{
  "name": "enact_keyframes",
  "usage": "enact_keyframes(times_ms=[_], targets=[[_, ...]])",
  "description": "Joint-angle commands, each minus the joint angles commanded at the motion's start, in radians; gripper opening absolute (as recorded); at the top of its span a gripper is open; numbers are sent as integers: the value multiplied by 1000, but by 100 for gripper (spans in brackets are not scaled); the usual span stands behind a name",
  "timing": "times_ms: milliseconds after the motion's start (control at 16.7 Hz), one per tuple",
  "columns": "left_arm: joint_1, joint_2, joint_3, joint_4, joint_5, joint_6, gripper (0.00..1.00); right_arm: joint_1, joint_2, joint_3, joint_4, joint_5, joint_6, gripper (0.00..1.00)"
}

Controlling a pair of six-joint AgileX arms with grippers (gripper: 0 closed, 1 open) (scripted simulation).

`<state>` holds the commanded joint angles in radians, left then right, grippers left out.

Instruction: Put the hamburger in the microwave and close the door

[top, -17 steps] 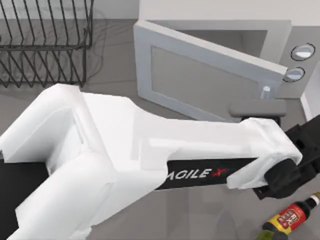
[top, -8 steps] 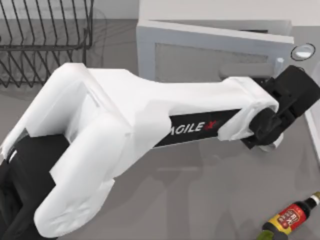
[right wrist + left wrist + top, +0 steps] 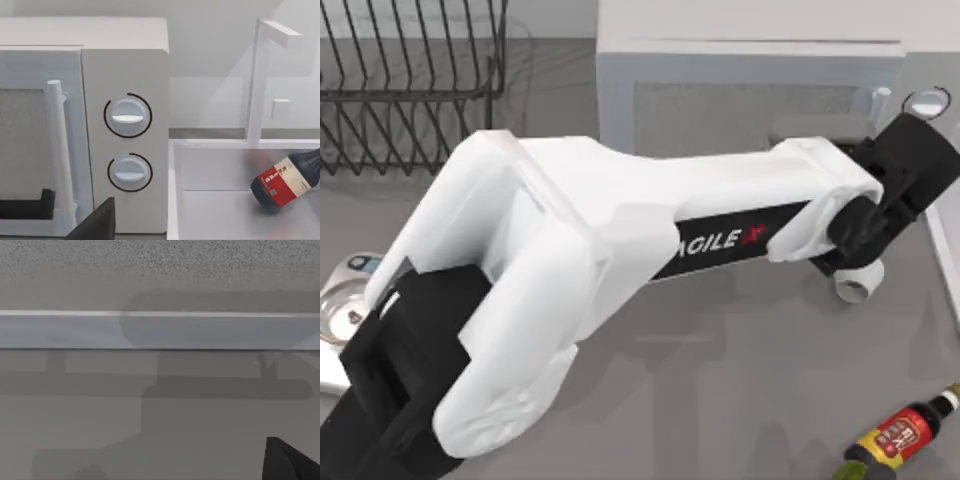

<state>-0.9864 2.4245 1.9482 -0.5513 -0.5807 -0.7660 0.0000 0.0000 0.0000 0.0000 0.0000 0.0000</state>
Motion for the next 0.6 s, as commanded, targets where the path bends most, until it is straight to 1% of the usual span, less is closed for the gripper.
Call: enact_keyframes(times_ms=[360,480,600], targets=[[83,161,278,-66,55,83,0,0,0,0,0,0,0,100],[109,195,335,-77,53,104,0,0,0,0,0,0,0,100],[121,205,355,-80,48,111,0,0,0,0,0,0,0,100]])
